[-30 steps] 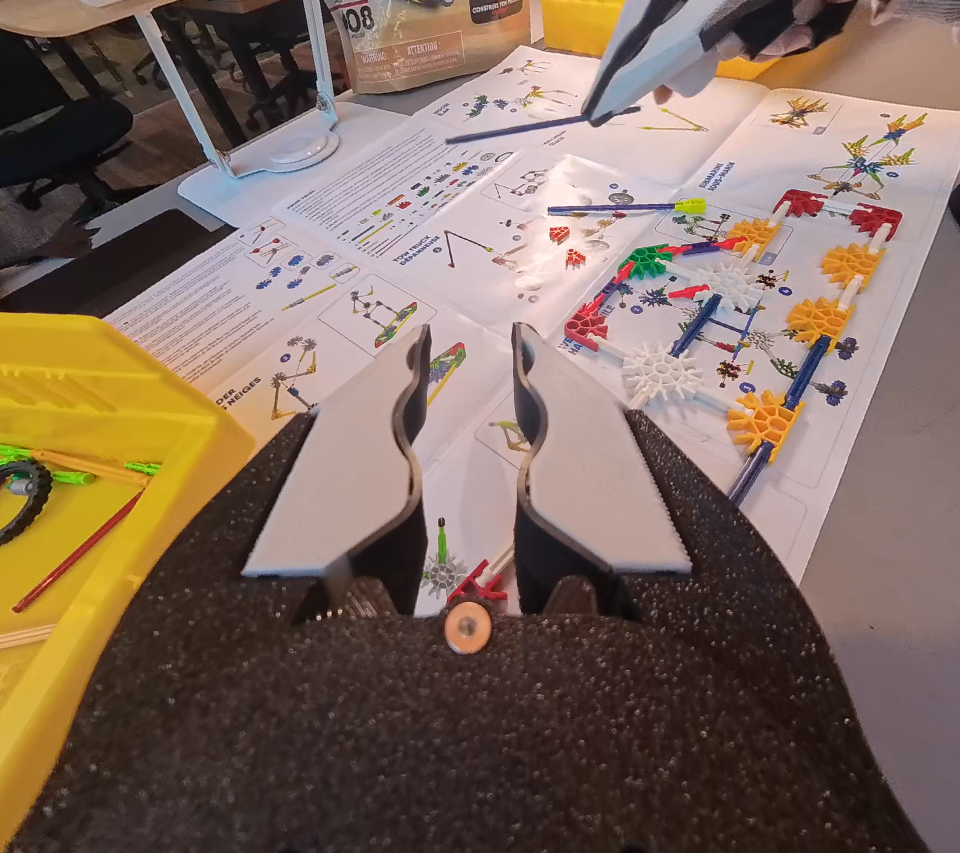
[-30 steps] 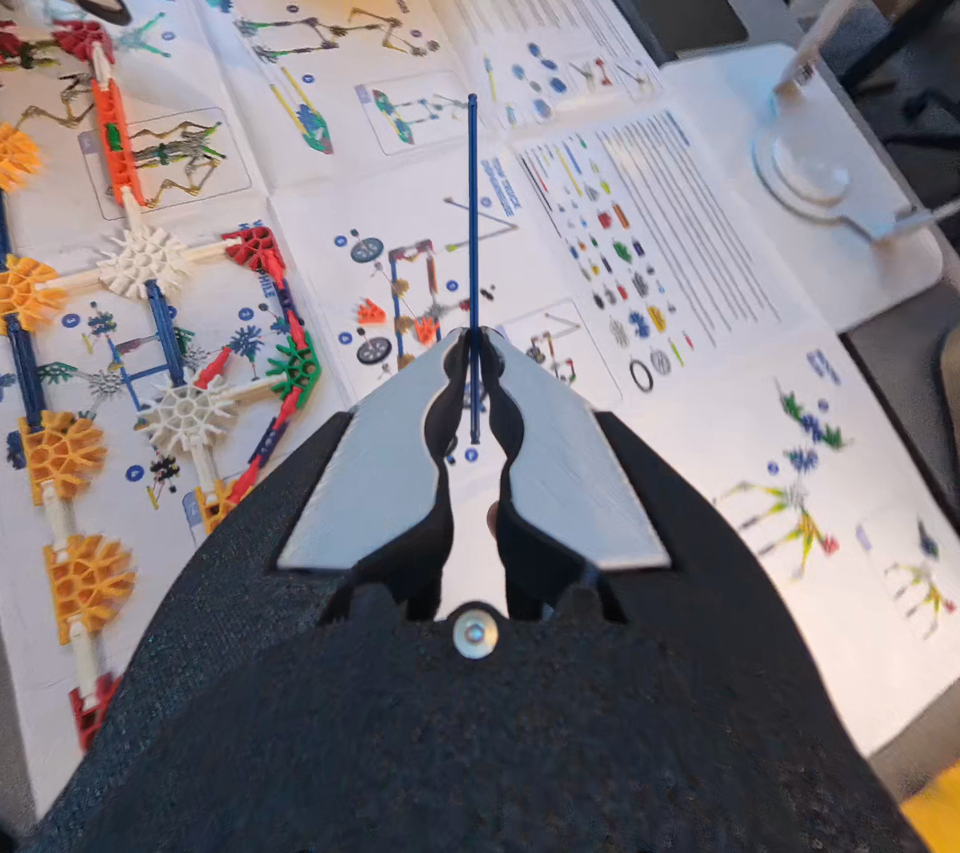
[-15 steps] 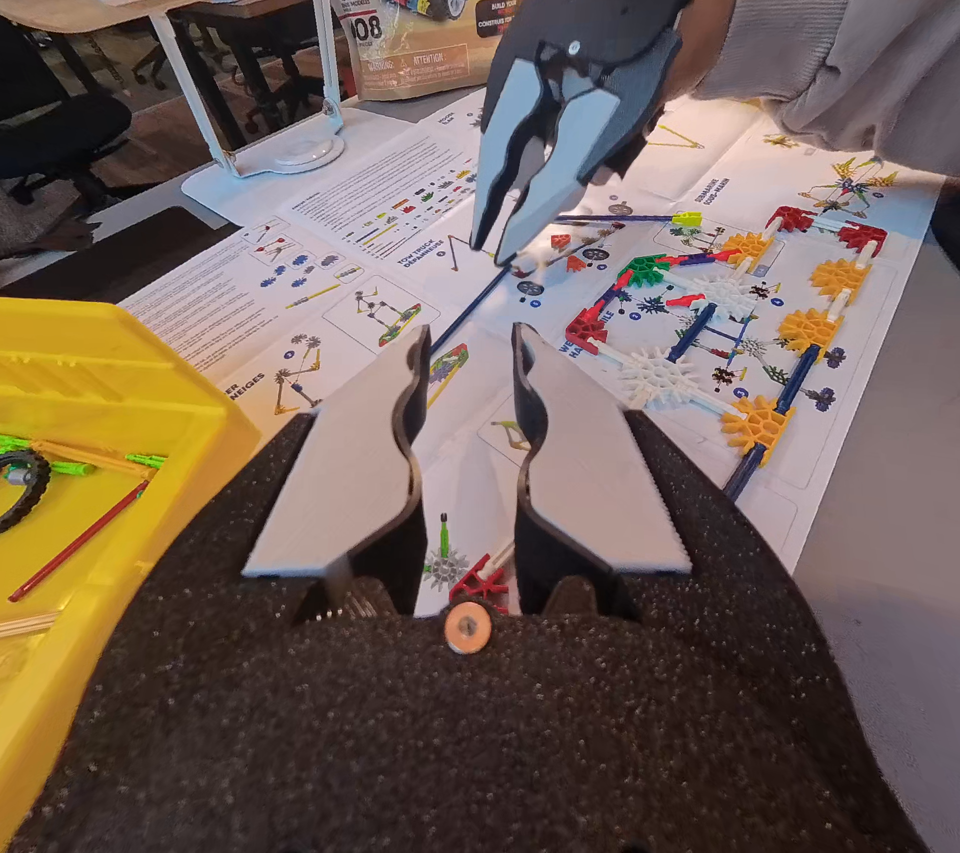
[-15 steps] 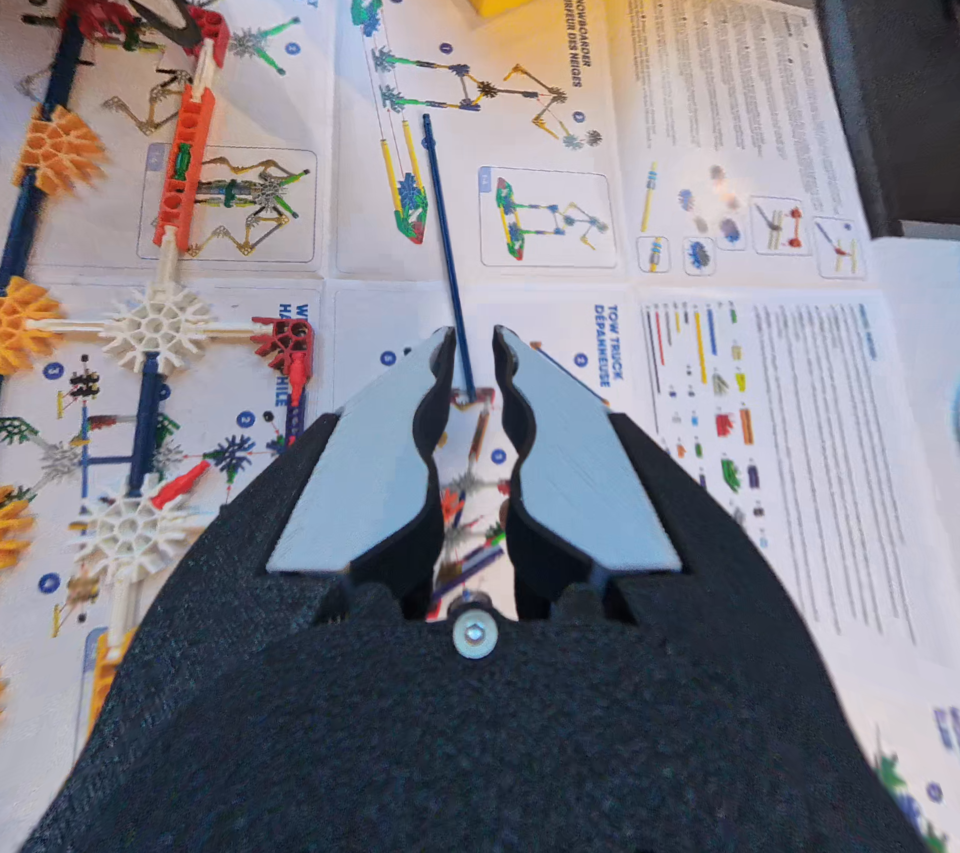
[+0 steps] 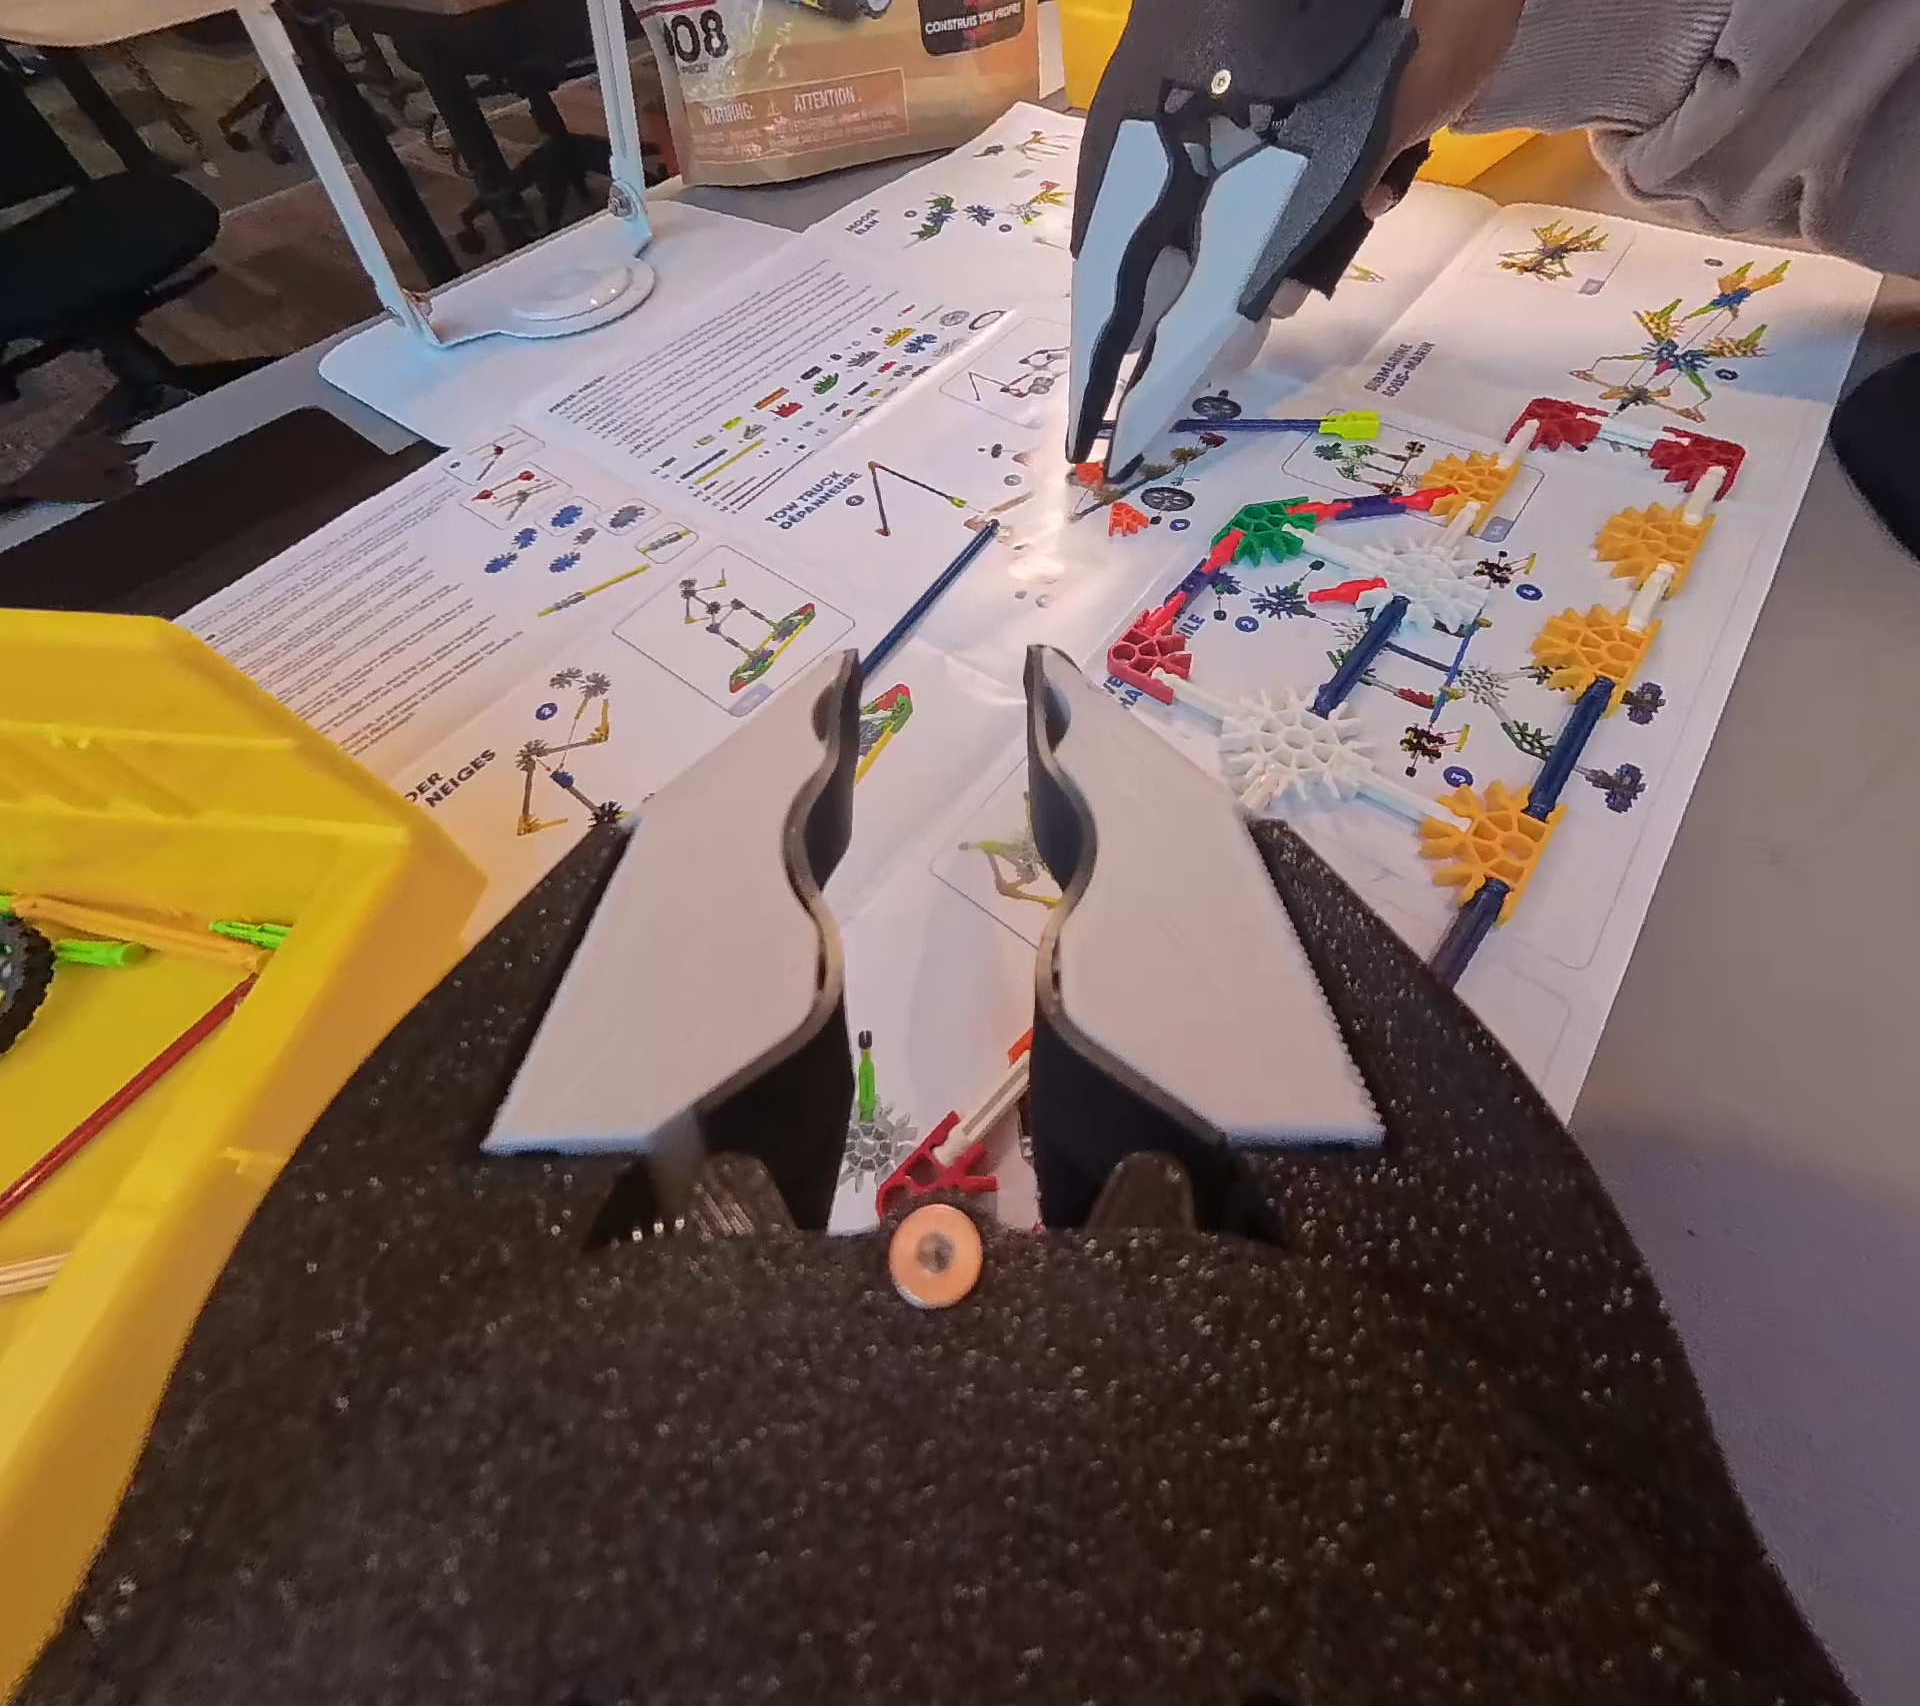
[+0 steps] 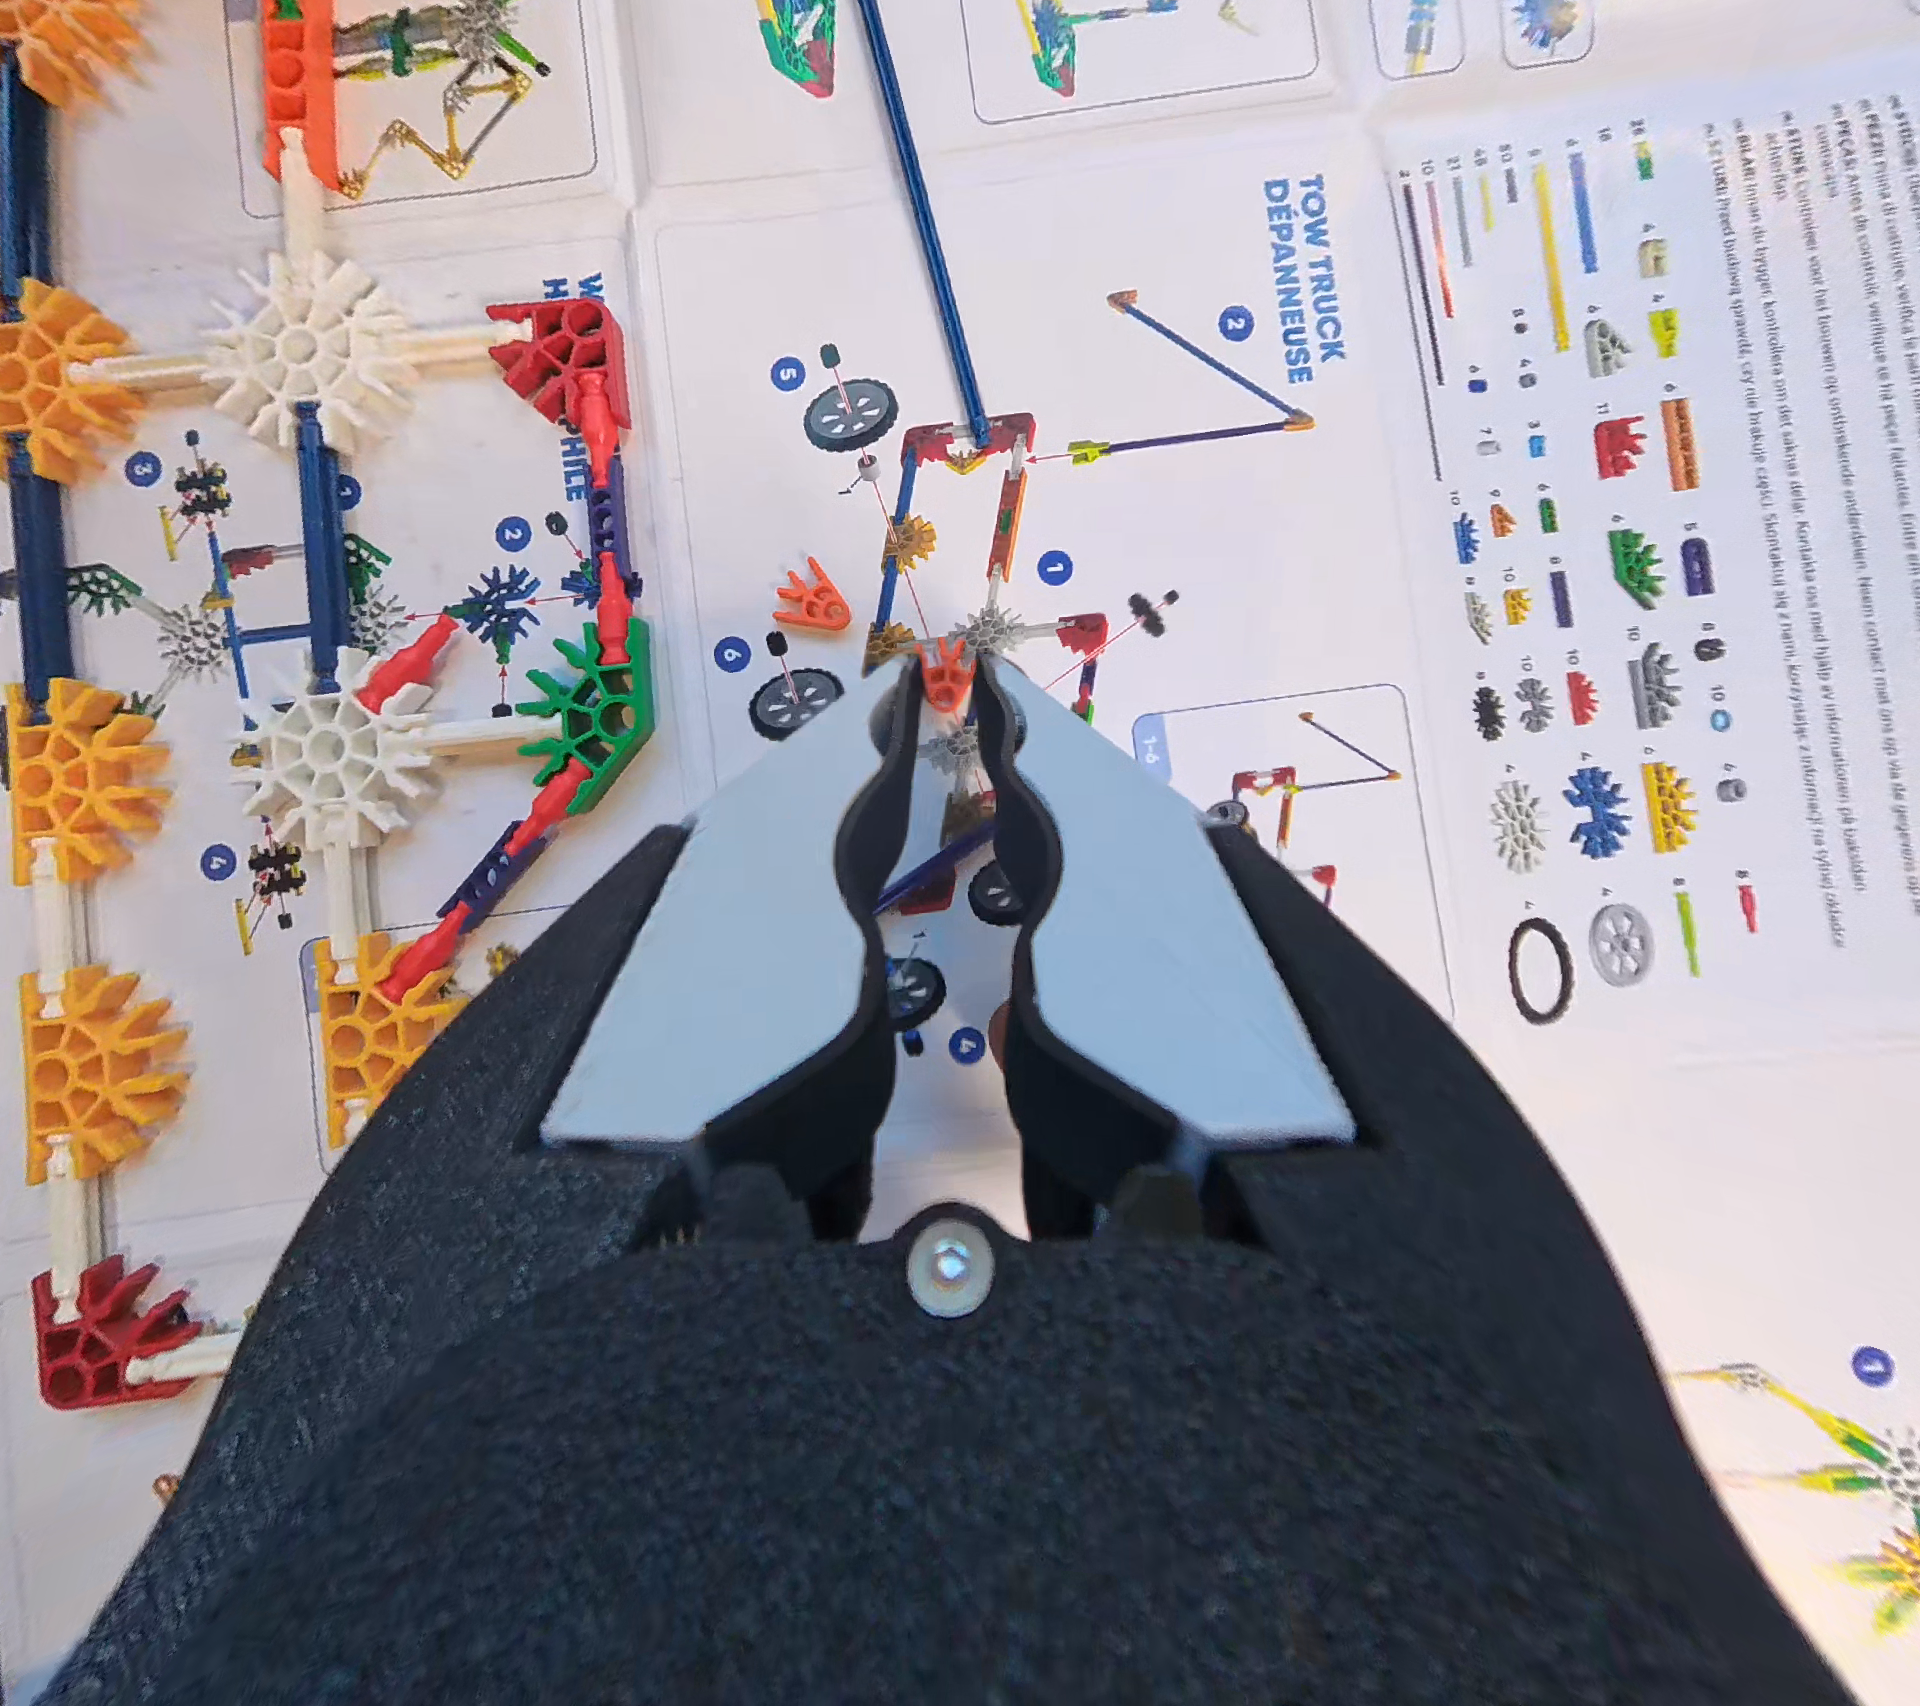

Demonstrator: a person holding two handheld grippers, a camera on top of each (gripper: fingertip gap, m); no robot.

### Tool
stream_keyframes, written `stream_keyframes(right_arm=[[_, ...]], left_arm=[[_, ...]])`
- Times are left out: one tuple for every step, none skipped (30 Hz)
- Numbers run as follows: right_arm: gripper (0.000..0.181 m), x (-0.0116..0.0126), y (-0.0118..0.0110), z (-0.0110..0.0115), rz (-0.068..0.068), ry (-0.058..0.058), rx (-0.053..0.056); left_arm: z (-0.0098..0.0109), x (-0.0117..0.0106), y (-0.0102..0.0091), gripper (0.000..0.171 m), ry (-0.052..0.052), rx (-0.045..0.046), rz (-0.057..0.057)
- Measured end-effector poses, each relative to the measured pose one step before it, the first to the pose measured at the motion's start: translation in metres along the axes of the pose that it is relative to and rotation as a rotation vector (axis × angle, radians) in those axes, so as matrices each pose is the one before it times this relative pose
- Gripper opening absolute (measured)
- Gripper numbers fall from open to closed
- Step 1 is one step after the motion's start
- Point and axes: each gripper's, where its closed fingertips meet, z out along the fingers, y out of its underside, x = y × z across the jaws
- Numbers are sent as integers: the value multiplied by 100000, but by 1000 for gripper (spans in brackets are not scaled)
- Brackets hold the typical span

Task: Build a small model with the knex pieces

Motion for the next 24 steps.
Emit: stream_keyframes(right_arm=[[9,34,5,15,-424,-709,-1070],[8,-34,23,-22,-1296,-594,-1204],[8,-18,-55,-79,-1866,87,-807],[8,-116,-289,-184,-2240,78,363],[8,-270,-633,-343,-2750,-39,1980],[8,-404,-911,-465,-3185,156,2829],[7,-580,-1096,-497,-3858,-49,3119],[8,-669,-1243,-473,-4618,84,3334],[8,-698,-1291,-397,-4781,195,3263],[8,-716,-1187,-295,-4124,-218,2798],[8,-611,-1092,-242,-3534,81,2659],[8,-587,-1057,-205,-2962,-234,3132],[8,-512,-991,-193,-2026,-244,3213],[8,-435,-866,-155,-1729,-45,2766],[7,-351,-700,-131,-1692,238,2069],[7,-287,-566,-132,-1439,367,1591],[7,-314,-403,-93,-570,-216,950],[7,-320,-220,-47,292,-694,280],[7,-209,-137,-29,120,-154,190],[7,-151,-102,-39,-245,270,408],[7,-164,-16,-54,48,-4,23],[7,-39,294,-73,-267,582,-1524],[7,-34,41,-119,-489,695,438],[7,-97,17,-100,474,4,496]], left_arm=[[-57,-78,-53,29,-33,456,-577],[-40,-64,-37,29,-43,337,-478],[-26,-42,-32,29,12,227,-392],[0,-25,-5,29,64,83,-273],[2,2,-13,29,78,21,-75],[5,75,-68,29,425,198,-144],[18,239,-224,29,1405,778,-933],[32,449,-437,29,2697,1541,-2268],[96,631,-618,29,4077,2247,-4322],[190,870,-756,29,5998,2721,-7214],[337,975,-680,29,7180,2341,-9013],[474,856,-390,29,6812,980,-8750],[568,577,-92,29,5694,-271,-7498],[574,321,30,29,4876,-708,-6856],[520,87,21,29,4101,-458,-7264],[461,-14,-74,29,3727,49,-7540],[428,18,-119,29,3644,197,-6681],[432,94,-45,29,3389,-384,-4630],[425,117,60,28,2643,-1155,-2423],[417,107,163,27,1811,-1606,-1078],[365,122,196,25,1498,-1539,-588],[239,128,120,21,1416,-834,-738],[147,81,71,20,1274,-156,-1284],[82,153,69,18,1816,23,-1776]])
